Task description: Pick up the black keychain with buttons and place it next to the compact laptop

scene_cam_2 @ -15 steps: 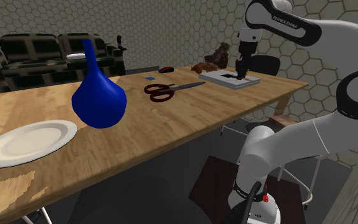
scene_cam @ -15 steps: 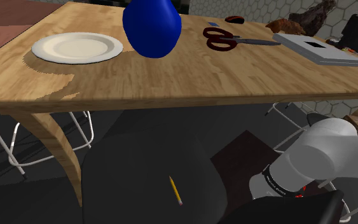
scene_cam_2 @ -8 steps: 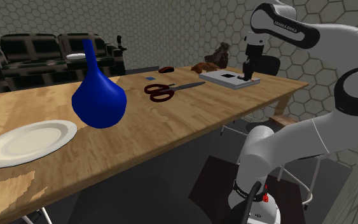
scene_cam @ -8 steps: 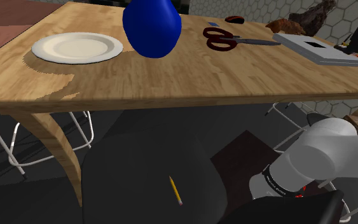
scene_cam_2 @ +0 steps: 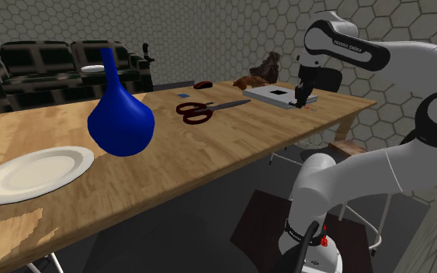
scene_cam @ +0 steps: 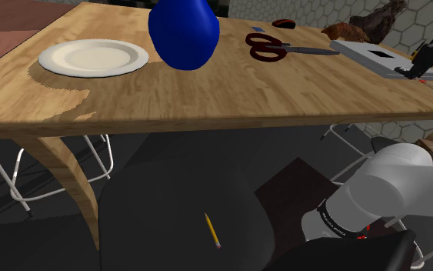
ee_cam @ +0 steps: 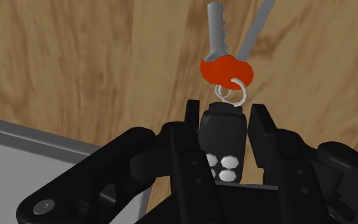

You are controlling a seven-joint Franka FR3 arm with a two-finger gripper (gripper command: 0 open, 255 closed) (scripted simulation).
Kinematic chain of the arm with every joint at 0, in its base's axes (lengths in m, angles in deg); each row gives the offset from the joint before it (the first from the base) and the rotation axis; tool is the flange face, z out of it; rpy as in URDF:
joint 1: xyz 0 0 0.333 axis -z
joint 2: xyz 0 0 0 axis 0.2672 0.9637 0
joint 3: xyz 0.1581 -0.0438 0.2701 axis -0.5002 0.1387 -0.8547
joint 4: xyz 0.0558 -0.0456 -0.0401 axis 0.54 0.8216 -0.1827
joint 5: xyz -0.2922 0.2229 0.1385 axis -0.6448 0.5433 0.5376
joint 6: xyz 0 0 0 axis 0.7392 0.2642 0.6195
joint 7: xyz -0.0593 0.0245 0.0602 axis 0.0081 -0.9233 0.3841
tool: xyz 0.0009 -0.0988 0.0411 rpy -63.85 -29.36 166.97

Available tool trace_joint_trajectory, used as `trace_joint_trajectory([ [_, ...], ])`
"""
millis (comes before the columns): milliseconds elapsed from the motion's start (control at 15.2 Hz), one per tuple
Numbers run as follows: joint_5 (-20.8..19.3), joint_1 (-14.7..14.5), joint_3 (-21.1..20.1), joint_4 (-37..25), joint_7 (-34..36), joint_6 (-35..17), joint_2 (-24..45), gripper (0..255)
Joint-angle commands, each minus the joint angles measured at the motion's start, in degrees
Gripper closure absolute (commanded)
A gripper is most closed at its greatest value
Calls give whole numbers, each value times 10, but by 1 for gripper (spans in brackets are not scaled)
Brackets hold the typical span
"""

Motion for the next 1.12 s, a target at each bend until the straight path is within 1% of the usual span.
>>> trace_joint_trajectory([
  [0,-5,3,4,20,3,-12,-8,255],
  [330,-17,10,15,62,9,-38,-25,255],
  [792,-17,10,15,62,9,-38,-25,255],
  [858,-17,10,15,62,9,-38,-25,0],
  [1056,-17,10,15,62,9,-38,-25,0],
])
